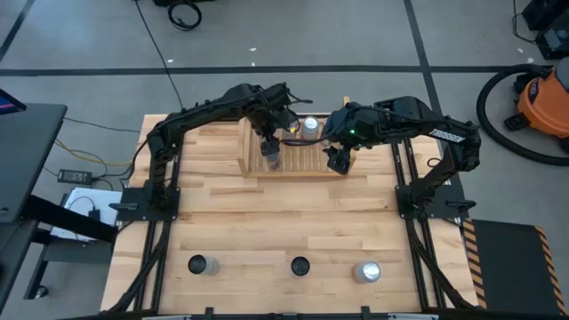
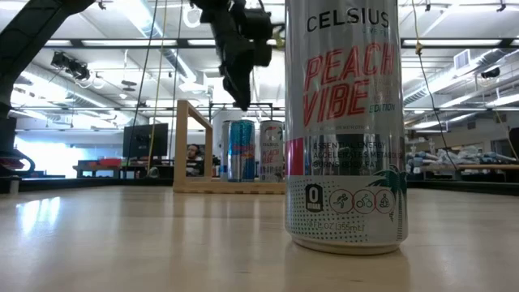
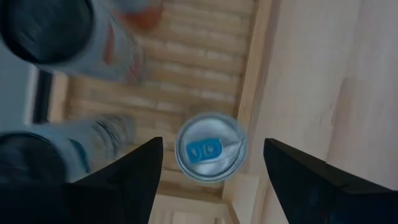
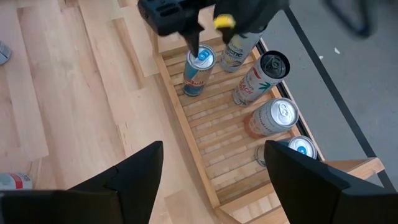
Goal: Place canned beverage on shelf
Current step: Put the blue soda can into the shelf
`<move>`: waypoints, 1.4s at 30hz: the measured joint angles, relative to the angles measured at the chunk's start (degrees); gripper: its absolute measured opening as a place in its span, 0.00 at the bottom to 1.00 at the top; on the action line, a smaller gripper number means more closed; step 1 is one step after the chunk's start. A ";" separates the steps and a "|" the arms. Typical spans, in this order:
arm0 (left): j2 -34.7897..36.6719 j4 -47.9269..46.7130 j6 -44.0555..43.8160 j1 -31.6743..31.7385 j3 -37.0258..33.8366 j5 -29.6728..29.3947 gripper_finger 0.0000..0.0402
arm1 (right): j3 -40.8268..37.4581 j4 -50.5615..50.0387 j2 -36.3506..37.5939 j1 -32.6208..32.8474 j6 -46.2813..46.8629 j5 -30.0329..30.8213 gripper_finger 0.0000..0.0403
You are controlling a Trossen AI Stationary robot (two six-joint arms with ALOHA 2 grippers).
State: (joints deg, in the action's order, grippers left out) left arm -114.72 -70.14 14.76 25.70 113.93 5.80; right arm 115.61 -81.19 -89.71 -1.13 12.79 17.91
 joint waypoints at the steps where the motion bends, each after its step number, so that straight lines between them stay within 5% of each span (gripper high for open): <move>1: 0.00 -0.81 -0.01 -0.12 1.66 -0.01 0.70 | 0.00 0.02 0.00 0.00 -0.23 -0.02 0.71; 12: 0.41 -17.72 -1.71 -0.46 21.26 -0.23 0.70 | -1.42 4.44 -0.28 -0.02 -2.88 -0.96 0.71; 23: 8.42 -19.40 -2.43 0.06 18.80 -1.05 0.70 | -13.60 26.98 -0.50 -2.10 -11.52 -1.68 0.71; 37: 9.46 -19.28 -4.12 1.24 18.79 -1.03 0.70 | -17.54 35.44 -5.36 -7.16 -17.42 -1.44 0.75; 42: 9.46 -19.49 -4.54 1.18 18.79 -1.05 0.70 | -17.59 39.08 -8.86 -9.11 -19.89 -9.49 0.76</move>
State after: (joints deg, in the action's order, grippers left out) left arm -105.25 -89.63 10.22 26.88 132.73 4.75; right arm 98.02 -42.11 -98.58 -10.23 -7.09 8.42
